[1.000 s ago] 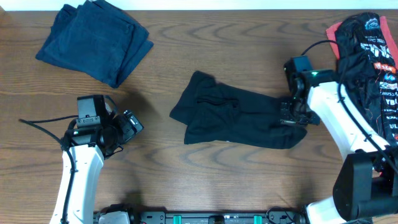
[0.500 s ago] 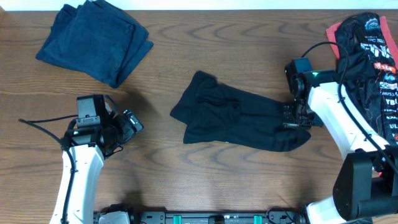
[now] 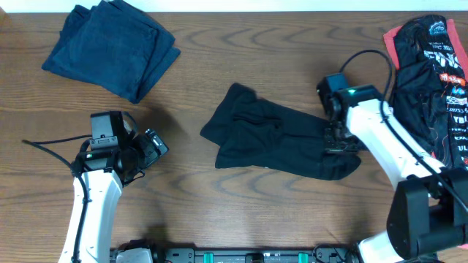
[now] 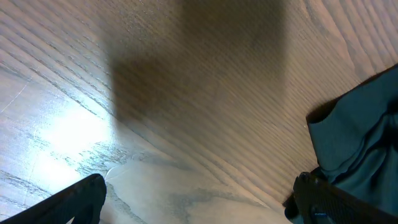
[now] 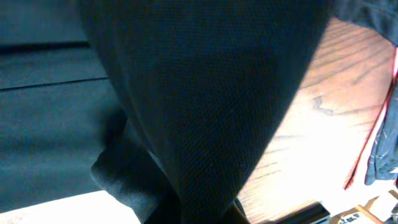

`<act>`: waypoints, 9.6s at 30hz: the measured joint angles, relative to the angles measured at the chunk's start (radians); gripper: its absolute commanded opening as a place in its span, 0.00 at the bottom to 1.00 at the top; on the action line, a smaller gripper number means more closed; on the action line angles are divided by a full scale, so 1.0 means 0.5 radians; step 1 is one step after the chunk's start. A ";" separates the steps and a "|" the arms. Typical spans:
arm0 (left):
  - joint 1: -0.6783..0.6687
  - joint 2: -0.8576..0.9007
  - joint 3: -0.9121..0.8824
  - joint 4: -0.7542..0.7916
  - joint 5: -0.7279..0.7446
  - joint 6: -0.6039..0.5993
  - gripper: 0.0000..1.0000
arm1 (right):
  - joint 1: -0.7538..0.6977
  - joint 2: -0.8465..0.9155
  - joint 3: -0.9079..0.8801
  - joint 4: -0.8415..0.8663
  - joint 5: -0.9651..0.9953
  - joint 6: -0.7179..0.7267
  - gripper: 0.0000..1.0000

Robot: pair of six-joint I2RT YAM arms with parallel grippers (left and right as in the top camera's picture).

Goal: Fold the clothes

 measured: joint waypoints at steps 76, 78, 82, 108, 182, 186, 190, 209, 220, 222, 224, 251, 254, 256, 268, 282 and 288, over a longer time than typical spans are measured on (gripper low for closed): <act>0.000 0.000 0.000 0.000 -0.001 0.000 0.98 | 0.070 0.242 0.267 -0.443 0.243 0.408 0.01; 0.000 0.000 0.000 0.000 0.000 0.000 0.98 | 0.159 0.242 0.267 -0.386 0.246 0.401 0.02; 0.000 0.000 0.000 0.000 -0.001 0.000 0.98 | 0.292 0.242 0.267 -0.272 0.230 0.386 0.05; 0.000 0.000 0.000 -0.018 -0.001 0.000 0.98 | 0.689 0.390 0.579 -0.063 -0.386 0.279 0.88; 0.000 0.000 -0.002 -0.037 -0.001 0.000 0.98 | -0.607 0.217 -0.488 1.530 -1.753 -0.070 0.01; 0.000 0.000 -0.002 -0.037 0.000 0.000 0.98 | -0.606 0.217 -0.486 1.519 -1.780 -0.077 0.01; 0.000 0.000 -0.002 -0.037 -0.001 0.000 0.98 | -0.606 0.210 -0.458 1.437 -1.933 -0.101 0.01; 0.000 0.000 -0.002 -0.040 -0.001 0.000 0.98 | -0.349 -0.067 -0.671 1.155 -2.126 -0.332 0.05; 0.000 0.000 -0.002 -0.047 0.000 0.000 0.98 | -0.598 -0.055 -0.952 1.283 -2.106 -0.337 0.07; 0.000 0.000 -0.002 -0.047 -0.001 0.000 0.98 | -0.624 -0.055 -0.944 1.252 -2.110 -0.362 0.10; 0.000 0.000 -0.002 -0.048 0.001 0.000 0.98 | -0.629 -0.057 -0.907 1.163 -2.111 -0.396 0.15; -0.619 1.003 0.550 0.690 0.661 0.478 0.98 | -0.632 -0.453 -0.081 0.159 -1.574 -0.567 0.99; -0.619 1.153 0.704 0.690 0.668 0.524 0.98 | -0.632 -0.453 -0.081 0.155 -1.573 -0.568 0.99; -0.619 1.224 0.751 0.694 0.675 0.542 0.98 | -0.632 -0.453 -0.081 0.154 -1.573 -0.573 0.99; -0.723 1.398 0.761 0.696 0.829 0.704 0.98 | -0.632 -0.453 -0.081 0.160 -1.573 -0.589 0.99; -0.895 1.460 0.761 0.744 0.856 0.770 0.98 | -0.632 -0.453 -0.081 0.154 -1.573 -0.607 0.98; -0.902 1.492 0.763 0.925 0.896 0.679 0.98 | -0.632 -0.453 -0.081 0.143 -1.573 -0.615 0.98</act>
